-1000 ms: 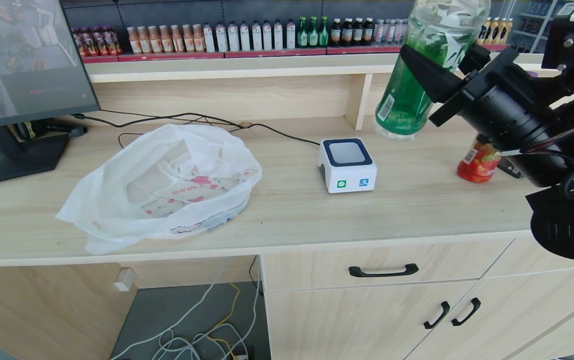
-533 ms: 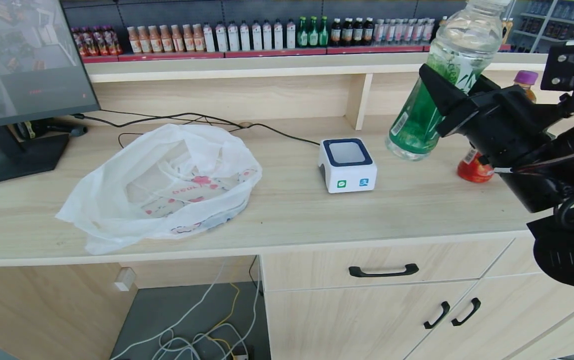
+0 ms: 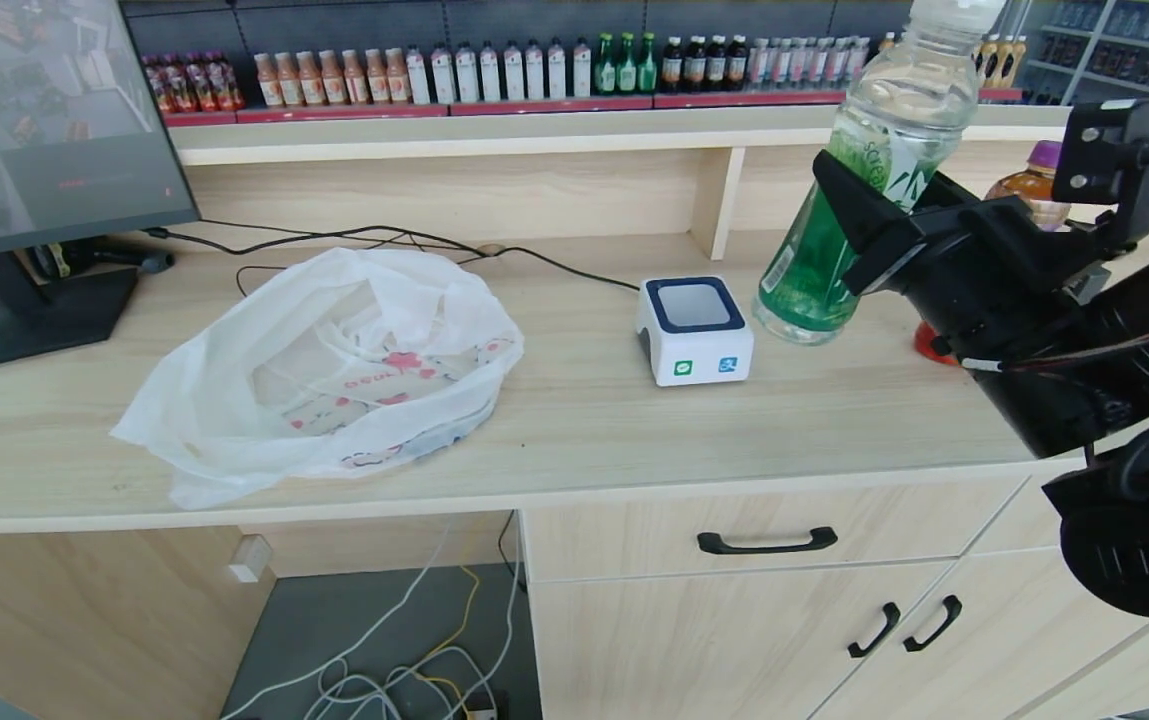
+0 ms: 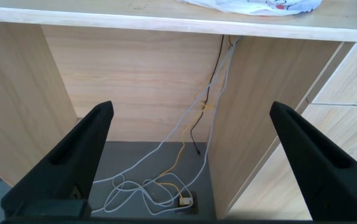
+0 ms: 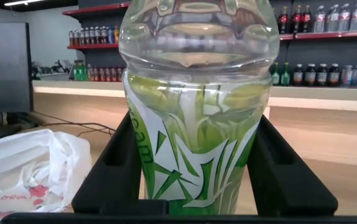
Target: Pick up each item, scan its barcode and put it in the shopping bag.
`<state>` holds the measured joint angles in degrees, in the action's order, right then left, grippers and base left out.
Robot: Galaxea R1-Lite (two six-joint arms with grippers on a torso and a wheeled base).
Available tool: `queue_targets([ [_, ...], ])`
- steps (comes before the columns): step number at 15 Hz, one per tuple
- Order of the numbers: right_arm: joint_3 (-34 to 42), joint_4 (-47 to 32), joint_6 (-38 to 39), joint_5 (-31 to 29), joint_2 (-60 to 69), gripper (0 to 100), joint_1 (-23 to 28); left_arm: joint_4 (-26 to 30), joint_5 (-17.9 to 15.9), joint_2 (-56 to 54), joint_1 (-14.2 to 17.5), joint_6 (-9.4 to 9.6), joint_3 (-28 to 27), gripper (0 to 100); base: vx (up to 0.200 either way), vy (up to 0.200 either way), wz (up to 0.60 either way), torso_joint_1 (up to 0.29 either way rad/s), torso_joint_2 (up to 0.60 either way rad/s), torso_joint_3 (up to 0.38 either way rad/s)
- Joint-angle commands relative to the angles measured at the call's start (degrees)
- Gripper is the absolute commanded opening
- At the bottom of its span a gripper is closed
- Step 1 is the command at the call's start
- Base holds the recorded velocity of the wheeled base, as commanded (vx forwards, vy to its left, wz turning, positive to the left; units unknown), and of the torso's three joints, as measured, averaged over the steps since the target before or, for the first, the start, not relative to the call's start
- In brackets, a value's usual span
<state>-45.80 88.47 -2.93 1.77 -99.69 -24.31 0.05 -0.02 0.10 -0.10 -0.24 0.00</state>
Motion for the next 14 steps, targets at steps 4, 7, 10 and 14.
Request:
queue_targets([
  [4,-0.8,1.0,0.1,0.2,-1.5,0,0.1,0.0,0.0,0.0,0.0,-0.02,0.0,100,0.0,0.2,0.0,-0.001,0.0,0.002],
  [7,-0.3,1.4,0.6,0.2,-1.4,0,0.2,0.0,0.0,0.0,0.0,-0.02,0.0,100,0.0,0.2,0.0,0.001,0.01,0.006],
  [10,-0.2,1.5,0.6,0.2,-1.4,0,0.2,0.0,0.0,0.0,0.0,-0.2,0.0,100,0.0,0.2,0.0,0.004,0.0,0.005],
  [14,2.2,1.5,1.3,0.1,0.3,0,0.8,0.0,0.0,0.0,0.0,-0.2,0.0,100,0.0,0.2,0.0,0.001,0.0,0.005],
])
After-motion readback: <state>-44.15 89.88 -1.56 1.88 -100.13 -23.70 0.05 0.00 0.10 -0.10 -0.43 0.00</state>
